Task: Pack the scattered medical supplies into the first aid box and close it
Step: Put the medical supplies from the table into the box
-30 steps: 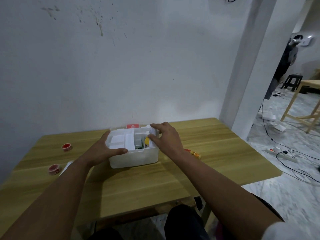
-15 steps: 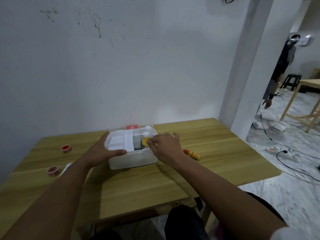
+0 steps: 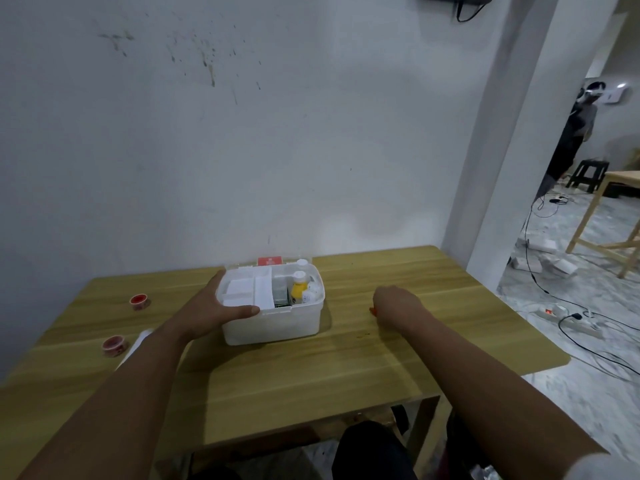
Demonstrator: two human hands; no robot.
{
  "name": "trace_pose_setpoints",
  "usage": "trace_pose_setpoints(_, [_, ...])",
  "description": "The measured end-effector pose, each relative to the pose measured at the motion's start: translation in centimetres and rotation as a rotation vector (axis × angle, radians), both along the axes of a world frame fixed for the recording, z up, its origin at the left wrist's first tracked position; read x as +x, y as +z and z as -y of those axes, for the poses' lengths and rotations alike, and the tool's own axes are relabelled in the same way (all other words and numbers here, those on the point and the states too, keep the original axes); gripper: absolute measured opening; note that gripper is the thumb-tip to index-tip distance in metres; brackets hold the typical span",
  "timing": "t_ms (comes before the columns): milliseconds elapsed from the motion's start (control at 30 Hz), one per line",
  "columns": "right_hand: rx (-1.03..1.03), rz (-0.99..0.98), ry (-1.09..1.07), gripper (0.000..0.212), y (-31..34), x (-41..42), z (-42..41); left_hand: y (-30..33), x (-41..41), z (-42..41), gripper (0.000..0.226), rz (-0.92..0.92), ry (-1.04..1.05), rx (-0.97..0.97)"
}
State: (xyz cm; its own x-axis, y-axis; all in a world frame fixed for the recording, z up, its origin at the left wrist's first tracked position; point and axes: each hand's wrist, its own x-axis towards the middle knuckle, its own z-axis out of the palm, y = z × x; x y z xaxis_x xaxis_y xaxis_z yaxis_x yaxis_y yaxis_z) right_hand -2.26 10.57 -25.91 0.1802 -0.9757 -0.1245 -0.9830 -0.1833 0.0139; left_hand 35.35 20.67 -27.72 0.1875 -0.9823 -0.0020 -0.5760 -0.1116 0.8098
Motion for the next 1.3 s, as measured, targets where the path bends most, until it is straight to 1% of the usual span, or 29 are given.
trace_pose_setpoints(67, [-0.048, 0.111, 0.046, 0.026, 1.2, 0.5, 0.3, 0.0, 0.1, 0.0, 0.143, -0.007, -0.013, -0.008])
trace_pose_setpoints(100, [-0.069, 0.225, 0.066, 0.024, 2.5, 1.0, 0.4, 0.0, 0.1, -0.1, 0.143, -0.011, -0.014, -0.013])
trace_pose_setpoints(167, [-0.095, 0.514, 0.102, 0.017, 5.8, 2.5, 0.2, -0.1, 0.0, -0.1, 0.143, -0.008, -0.013, -0.021])
trace_pose_setpoints(233, [-0.128, 0.756, 0.173, 0.018, 9.0, 4.6, -0.4, -0.1, -0.1, -0.1, 0.143, -0.006, -0.017, -0.026])
trace_pose_setpoints(300, [-0.127, 0.912, 0.288, 0.020, 11.2, 7.1, -1.1, 0.0, -0.3, -0.1, 0.142, -0.012, -0.035, -0.041])
trace_pose_setpoints(333, [-0.108, 0.954, 0.349, 0.020, 11.8, 8.4, -1.6, 0.1, -0.4, -0.2, 0.139, -0.015, -0.049, -0.058])
trace_pose_setpoints(367, [-0.093, 0.955, 0.405, 0.020, 12.0, 9.6, -1.9, 0.3, -0.6, -0.3, 0.134, -0.020, -0.065, -0.070])
trace_pose_setpoints(433, [-0.074, 0.858, 0.499, 0.020, 11.8, 11.7, -2.5, 0.3, -0.6, -0.4, 0.128, -0.028, -0.082, -0.070])
trace_pose_setpoints(500, [-0.063, 0.670, 0.572, 0.022, 10.7, 13.2, -2.5, 0.2, -0.4, -0.2, 0.131, -0.015, -0.066, -0.056])
trace_pose_setpoints(600, [-0.088, 0.351, 0.616, 0.015, 9.0, 14.2, -2.1, -0.1, -0.1, -0.1, 0.135, 0.011, -0.041, -0.021])
trace_pose_setpoints(667, [-0.111, 0.207, 0.607, 0.011, 8.2, 14.4, -2.1, -0.3, -0.1, 0.0, 0.137, 0.021, -0.029, -0.013])
trace_pose_setpoints(700, [-0.118, 0.171, 0.606, 0.010, 7.9, 14.3, -2.1, -0.3, -0.2, 0.0, 0.138, 0.024, -0.025, -0.010])
trace_pose_setpoints(933, [-0.089, 0.197, 0.590, 0.020, 7.2, 13.3, -1.6, -0.6, -0.1, 0.3, 0.141, 0.056, 0.004, -0.002])
trace_pose_setpoints(1133, [-0.074, 0.153, 0.576, 0.024, 7.5, 13.1, -1.7, -0.2, -0.2, 0.2, 0.143, 0.054, -0.012, -0.013])
trace_pose_setpoints(1233, [-0.105, 0.152, 0.580, 0.023, 8.1, 13.3, -1.6, 0.0, -0.3, -0.1, 0.142, 0.044, -0.026, -0.017])
trace_pose_setpoints(1300, [-0.149, 0.108, 0.588, 0.022, 8.5, 13.6, -1.7, 0.1, -0.4, -0.2, 0.143, 0.036, -0.018, -0.016])
